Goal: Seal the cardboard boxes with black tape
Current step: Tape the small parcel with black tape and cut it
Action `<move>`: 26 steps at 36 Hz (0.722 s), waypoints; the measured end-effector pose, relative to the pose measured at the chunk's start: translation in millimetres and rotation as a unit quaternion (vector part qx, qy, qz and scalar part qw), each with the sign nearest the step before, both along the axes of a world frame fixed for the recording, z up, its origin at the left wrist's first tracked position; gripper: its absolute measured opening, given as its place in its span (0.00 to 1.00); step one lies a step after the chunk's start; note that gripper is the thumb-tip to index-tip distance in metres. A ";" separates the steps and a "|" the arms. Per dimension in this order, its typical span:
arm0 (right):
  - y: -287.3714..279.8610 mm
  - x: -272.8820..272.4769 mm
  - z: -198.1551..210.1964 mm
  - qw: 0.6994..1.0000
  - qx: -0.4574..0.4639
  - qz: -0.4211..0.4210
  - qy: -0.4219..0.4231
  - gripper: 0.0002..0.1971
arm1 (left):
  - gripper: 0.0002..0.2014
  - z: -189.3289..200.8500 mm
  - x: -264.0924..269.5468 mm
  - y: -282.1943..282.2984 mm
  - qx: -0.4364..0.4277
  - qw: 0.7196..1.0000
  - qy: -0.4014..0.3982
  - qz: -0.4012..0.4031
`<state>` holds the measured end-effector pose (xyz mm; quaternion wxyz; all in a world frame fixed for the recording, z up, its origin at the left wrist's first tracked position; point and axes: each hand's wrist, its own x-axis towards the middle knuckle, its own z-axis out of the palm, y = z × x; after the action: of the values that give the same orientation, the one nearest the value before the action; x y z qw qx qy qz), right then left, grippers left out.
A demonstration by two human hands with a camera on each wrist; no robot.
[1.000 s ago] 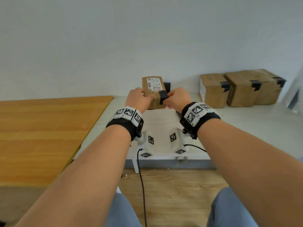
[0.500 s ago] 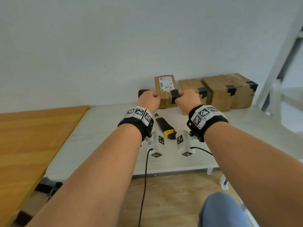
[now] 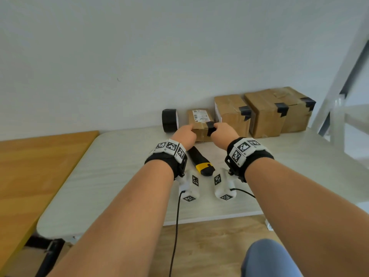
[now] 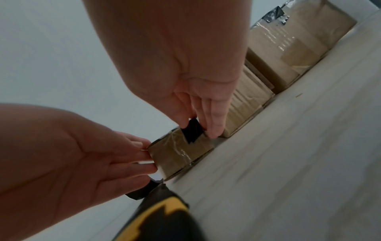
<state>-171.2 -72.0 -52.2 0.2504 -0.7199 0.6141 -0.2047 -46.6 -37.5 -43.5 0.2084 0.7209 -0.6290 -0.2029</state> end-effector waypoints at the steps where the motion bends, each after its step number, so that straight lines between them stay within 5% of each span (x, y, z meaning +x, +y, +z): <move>1: -1.5 -0.4 -1.2 1.000 -0.001 0.000 0.002 0.13 | 0.14 -0.6 -0.3 -1.7 0.002 1.000 -0.001 -0.004; 11: 2.8 -4.2 3.3 0.999 -0.029 -0.020 0.022 0.16 | 0.19 6.7 4.1 5.3 -0.015 0.997 -0.073 0.005; 16: 13.6 0.0 8.2 0.997 -0.032 -0.003 0.076 0.11 | 0.13 7.1 22.0 17.6 -0.023 0.992 -0.120 0.033; 26: 50.1 28.9 5.0 0.969 0.078 0.108 0.207 0.33 | 0.21 7.9 52.3 49.5 -0.004 0.981 -0.181 0.070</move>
<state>-142.3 -22.0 -47.2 0.1939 -0.7871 0.5850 0.0262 5.7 12.0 -35.7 0.1074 0.7874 -0.6049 -0.0516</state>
